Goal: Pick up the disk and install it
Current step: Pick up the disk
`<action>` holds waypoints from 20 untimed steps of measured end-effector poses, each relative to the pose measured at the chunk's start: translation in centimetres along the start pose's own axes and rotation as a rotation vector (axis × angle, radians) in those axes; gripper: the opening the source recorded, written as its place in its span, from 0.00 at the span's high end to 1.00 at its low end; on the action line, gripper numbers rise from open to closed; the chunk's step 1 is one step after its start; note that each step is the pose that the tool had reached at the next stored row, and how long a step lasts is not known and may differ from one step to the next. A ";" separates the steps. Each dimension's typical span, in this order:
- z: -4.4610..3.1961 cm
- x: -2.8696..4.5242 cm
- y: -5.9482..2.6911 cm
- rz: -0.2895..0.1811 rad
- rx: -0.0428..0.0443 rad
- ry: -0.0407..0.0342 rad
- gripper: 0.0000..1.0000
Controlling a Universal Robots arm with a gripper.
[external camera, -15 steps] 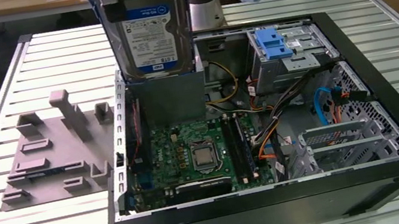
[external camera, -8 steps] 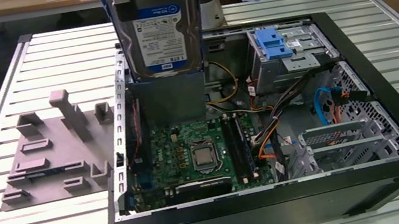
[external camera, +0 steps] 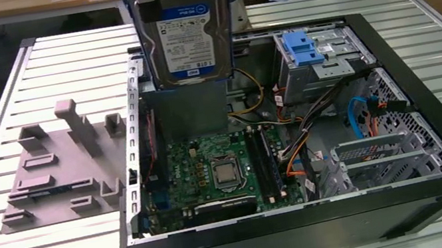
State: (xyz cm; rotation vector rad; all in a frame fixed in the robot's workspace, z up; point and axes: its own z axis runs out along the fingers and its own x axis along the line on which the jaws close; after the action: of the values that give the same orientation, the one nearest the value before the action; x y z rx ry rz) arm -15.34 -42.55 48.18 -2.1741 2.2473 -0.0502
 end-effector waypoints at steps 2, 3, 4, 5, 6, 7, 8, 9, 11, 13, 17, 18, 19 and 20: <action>0.01 0.02 -0.26 0.000 0.0000 0.0000 0.64; 0.01 0.03 -0.41 0.000 -0.0001 0.0001 0.64; 0.02 0.04 -0.53 0.000 0.0000 0.0001 0.64; 0.02 0.05 -0.64 0.001 0.0000 0.0000 0.64; 0.03 0.07 -0.75 0.001 0.0000 0.0000 0.64; 0.03 0.08 -0.87 0.001 -0.0001 0.0001 0.64; 0.04 0.10 -0.99 0.001 0.0000 0.0001 0.64; 0.04 0.10 -1.11 0.001 0.0000 0.0001 0.64; 0.05 0.12 -1.36 0.002 -0.0003 0.0002 0.64; 0.06 0.13 -1.64 0.003 -0.0011 0.0002 0.64; 0.10 0.15 -2.28 0.004 -0.0034 0.0003 0.64; 0.12 0.22 -2.40 0.004 -0.0035 0.0001 0.64; 0.14 0.32 -2.48 0.004 -0.0036 0.0000 0.64; 0.16 0.42 -2.56 0.004 -0.0037 -0.0002 0.64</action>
State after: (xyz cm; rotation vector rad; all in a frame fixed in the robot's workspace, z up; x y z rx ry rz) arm -12.79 -43.06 48.11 -2.1707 2.2539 -0.0458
